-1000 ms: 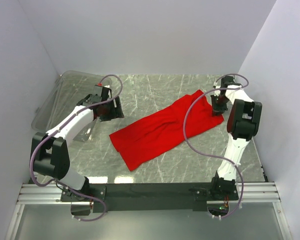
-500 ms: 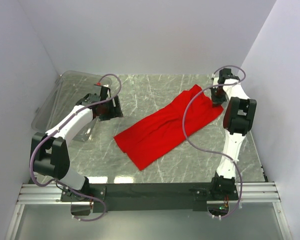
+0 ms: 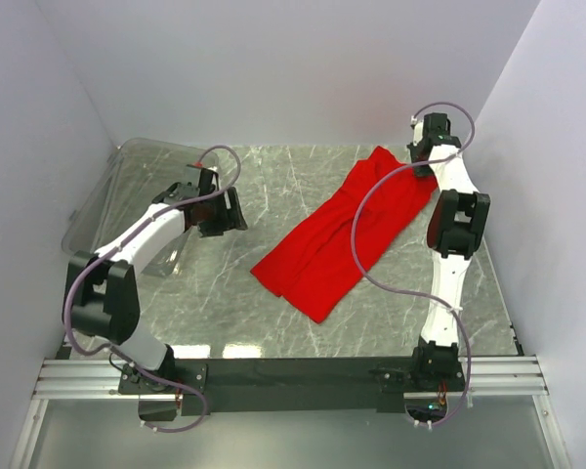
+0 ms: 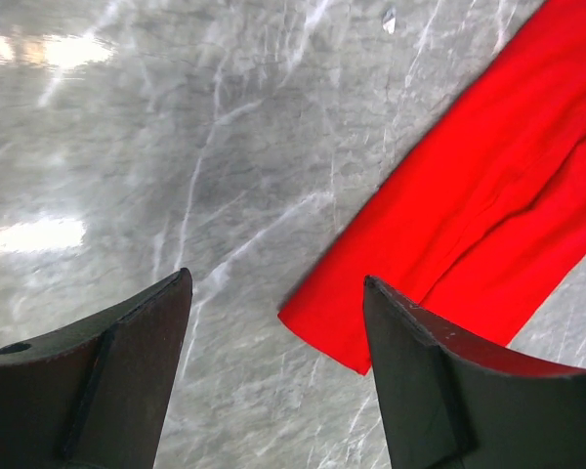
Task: Fold and stack the t-shirts
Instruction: Fold the tshirt
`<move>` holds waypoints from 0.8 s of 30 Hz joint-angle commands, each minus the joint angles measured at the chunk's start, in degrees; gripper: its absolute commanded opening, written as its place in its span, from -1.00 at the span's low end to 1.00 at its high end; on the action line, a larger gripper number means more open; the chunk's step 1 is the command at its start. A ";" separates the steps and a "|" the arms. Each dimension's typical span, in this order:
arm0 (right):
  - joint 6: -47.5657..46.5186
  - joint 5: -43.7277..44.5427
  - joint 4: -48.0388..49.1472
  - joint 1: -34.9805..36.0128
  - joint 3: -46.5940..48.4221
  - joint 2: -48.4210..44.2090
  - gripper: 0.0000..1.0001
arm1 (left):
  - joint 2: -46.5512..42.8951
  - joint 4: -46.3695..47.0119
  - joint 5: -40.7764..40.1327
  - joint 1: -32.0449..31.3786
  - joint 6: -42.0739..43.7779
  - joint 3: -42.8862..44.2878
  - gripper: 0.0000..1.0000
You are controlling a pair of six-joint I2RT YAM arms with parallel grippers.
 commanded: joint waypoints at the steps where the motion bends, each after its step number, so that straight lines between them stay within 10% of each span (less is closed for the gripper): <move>1: -2.12 0.76 6.63 0.20 -3.60 -2.64 -0.19 | 3.59 2.78 3.95 -0.07 -0.32 2.31 0.51; 11: -4.74 -7.31 9.82 -3.06 -25.59 -28.82 0.10 | 13.35 1.81 -1.49 -4.46 4.42 7.15 0.47; 24: -32.33 -48.89 3.05 1.33 -65.93 -62.92 0.13 | 15.92 -0.03 1.57 -6.31 11.19 6.45 0.44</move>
